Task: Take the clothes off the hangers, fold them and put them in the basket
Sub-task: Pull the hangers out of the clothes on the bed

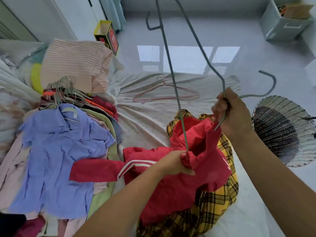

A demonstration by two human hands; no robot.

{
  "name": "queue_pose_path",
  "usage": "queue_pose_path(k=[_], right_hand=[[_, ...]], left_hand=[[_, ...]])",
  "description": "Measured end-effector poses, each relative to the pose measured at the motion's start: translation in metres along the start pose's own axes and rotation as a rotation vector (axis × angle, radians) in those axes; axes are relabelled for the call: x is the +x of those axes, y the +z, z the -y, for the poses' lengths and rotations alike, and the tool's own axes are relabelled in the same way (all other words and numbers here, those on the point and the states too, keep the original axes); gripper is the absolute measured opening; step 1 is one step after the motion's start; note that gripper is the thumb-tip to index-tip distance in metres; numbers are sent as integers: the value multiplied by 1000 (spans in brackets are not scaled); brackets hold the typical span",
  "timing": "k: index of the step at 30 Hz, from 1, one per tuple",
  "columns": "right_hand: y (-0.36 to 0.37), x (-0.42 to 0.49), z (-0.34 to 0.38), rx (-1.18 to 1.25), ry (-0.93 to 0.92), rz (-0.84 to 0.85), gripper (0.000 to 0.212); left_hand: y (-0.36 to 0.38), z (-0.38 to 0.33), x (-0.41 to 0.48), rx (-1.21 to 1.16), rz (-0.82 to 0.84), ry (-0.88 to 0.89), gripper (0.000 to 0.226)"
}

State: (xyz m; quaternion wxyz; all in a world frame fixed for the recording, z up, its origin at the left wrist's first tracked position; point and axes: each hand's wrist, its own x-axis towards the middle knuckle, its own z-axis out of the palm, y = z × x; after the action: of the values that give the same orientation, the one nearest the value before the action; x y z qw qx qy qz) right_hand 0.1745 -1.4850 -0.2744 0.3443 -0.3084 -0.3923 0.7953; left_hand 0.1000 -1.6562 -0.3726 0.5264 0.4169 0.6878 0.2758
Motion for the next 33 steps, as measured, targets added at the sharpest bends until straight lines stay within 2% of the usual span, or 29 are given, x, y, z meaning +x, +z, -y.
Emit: queue_pose_path(k=[2, 6, 7, 9, 11, 13, 15, 17, 19, 20, 22, 24, 27, 29, 33], right_hand=[[-2, 6, 13, 14, -64, -35, 37], [-7, 22, 60, 42, -200, -207, 35], [-11, 27, 72, 30, -236, -253, 32], [-24, 39, 85, -60, -259, -334, 28], [-42, 46, 84, -213, -239, -397, 28], [-60, 47, 76, -386, -229, -411, 27], [-73, 43, 72, -539, -229, -397, 26], [-82, 39, 75, -641, -236, -383, 24], [-86, 39, 80, -694, -252, -372, 23], [-87, 41, 80, -719, -257, -363, 24], [-87, 46, 75, -801, -243, -311, 23], [-86, 56, 62, -913, -159, -201, 20], [-85, 76, 30, -1007, -21, -48, 16], [-79, 93, 3, -1046, -5, -21, 13], [-64, 143, -58, -1169, -30, 8, 4]], left_hand=[[18, 5, -1, 68, -98, -72, 34], [34, 28, -18, 375, 79, -158, 31], [36, 35, -22, 360, 72, -190, 25], [36, 35, -25, 186, -10, -211, 12], [37, 15, -21, -21, -65, -174, 21], [35, -26, -19, -180, -10, -120, 27], [26, -68, -13, -303, 61, -56, 22], [-2, -93, 6, -328, -49, 25, 18], [-41, -100, 29, -260, -201, 99, 41], [-59, -102, 38, -248, -215, 106, 59], [-90, -88, 55, -121, -165, 34, 98], [-103, -61, 62, -45, -169, -73, 113], [-83, 4, 55, -148, -226, -215, 102], [-54, 67, 43, -142, -207, -293, 94], [3, 178, 16, -200, -167, -451, 103]])
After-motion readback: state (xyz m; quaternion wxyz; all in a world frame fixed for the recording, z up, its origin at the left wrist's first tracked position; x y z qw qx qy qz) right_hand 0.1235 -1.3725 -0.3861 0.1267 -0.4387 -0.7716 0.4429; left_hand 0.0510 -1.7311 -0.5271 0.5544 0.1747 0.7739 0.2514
